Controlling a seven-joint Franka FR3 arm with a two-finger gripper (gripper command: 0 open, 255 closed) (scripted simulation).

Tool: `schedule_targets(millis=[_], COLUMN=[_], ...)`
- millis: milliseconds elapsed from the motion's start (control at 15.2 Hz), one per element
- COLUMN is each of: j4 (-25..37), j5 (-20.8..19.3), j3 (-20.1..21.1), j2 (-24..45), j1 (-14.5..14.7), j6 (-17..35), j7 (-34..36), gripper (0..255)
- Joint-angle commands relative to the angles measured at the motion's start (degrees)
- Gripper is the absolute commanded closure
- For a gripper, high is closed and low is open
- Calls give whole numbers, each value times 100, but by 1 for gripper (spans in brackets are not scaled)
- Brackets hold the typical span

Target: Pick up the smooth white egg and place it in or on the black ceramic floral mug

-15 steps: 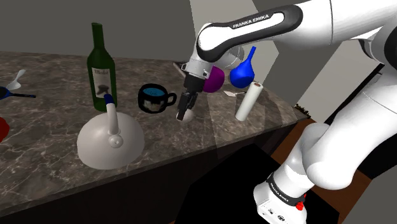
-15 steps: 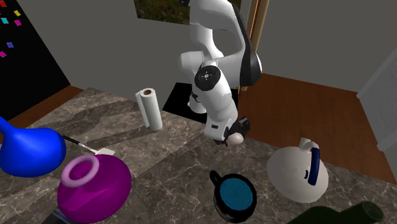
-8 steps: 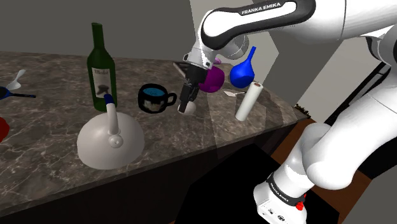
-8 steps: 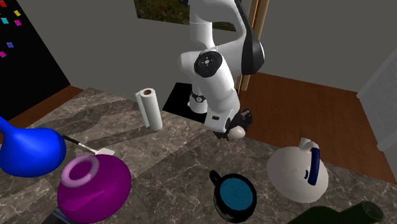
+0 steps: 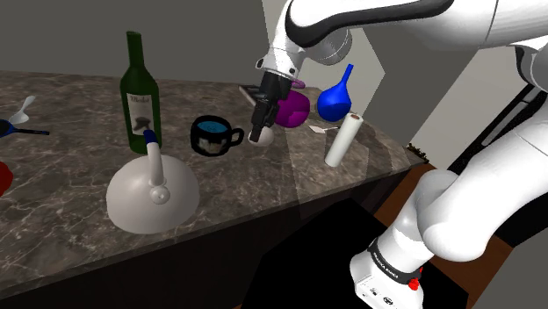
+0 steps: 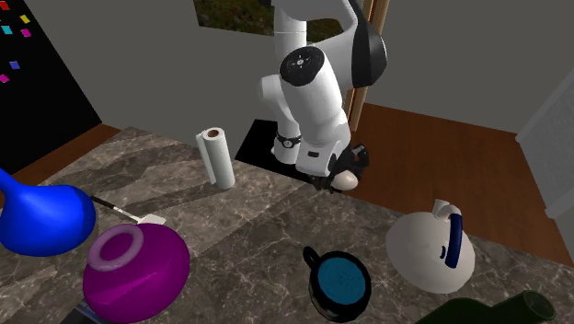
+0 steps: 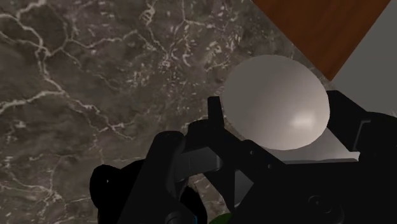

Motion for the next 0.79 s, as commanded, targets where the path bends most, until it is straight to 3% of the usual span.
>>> schedule_targets(millis=[0,198,726], j4=[121,267,2374], j5=[-21,-45,-57], j3=[-3,-9,-186], j2=[-39,-83,1719], j1=[-3,-8,-147], j6=[-152,-332,-735], j7=[61,127,-58], gripper=[255,255,255])
